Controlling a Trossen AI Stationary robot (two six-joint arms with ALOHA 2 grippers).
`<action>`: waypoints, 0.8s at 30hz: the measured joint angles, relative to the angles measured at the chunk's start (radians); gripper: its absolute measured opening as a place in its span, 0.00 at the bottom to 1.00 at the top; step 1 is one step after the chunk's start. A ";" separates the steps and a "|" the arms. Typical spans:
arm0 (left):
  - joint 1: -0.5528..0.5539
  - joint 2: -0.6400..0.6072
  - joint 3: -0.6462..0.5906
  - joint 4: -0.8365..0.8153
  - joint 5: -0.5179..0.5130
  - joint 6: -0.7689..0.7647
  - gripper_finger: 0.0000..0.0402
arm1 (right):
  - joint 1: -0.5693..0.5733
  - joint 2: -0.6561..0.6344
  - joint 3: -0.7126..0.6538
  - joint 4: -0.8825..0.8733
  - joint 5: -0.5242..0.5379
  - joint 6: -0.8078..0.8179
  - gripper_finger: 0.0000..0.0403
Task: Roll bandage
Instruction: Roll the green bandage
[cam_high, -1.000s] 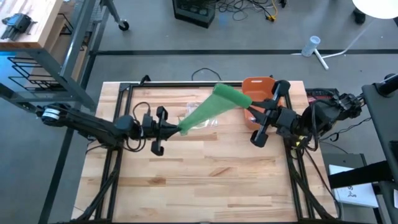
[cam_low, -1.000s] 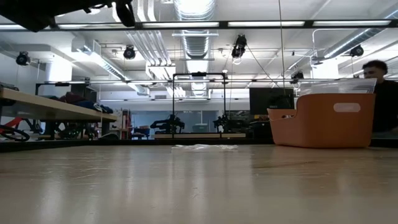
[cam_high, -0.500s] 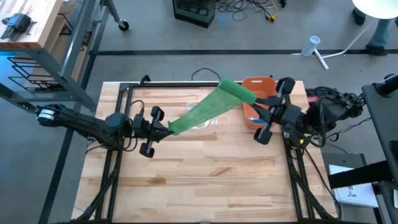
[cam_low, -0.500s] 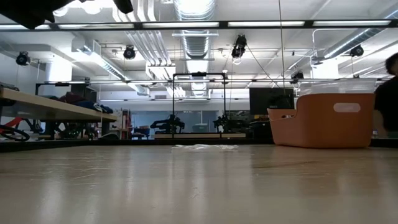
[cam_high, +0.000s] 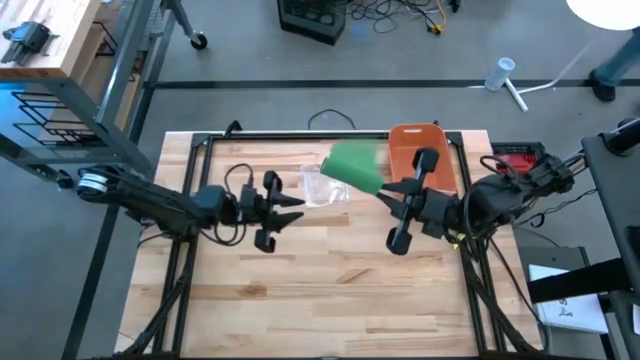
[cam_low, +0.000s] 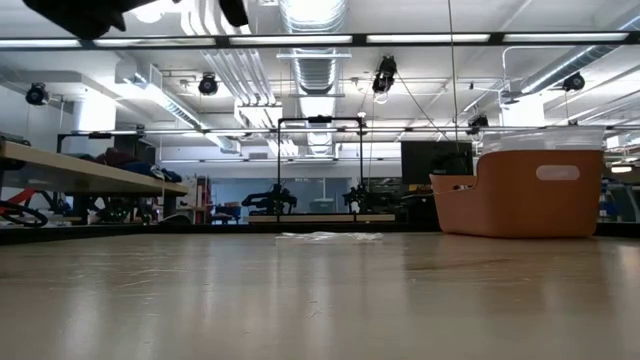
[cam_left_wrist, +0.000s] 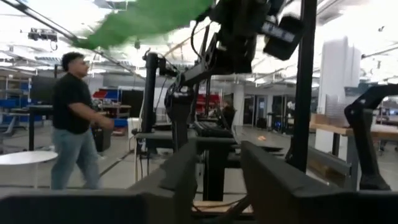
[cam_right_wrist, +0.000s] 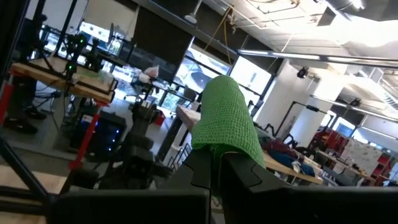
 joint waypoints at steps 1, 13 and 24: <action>0.000 0.014 0.013 -0.006 0.000 0.000 0.33 | 0.000 0.000 0.003 0.001 0.000 0.003 0.01; 0.000 0.077 0.146 -0.052 0.000 -0.044 0.68 | 0.000 0.001 0.005 -0.032 0.000 0.040 0.01; 0.000 0.111 0.208 -0.111 0.048 -0.155 0.71 | 0.000 0.001 0.004 -0.059 0.000 0.029 0.01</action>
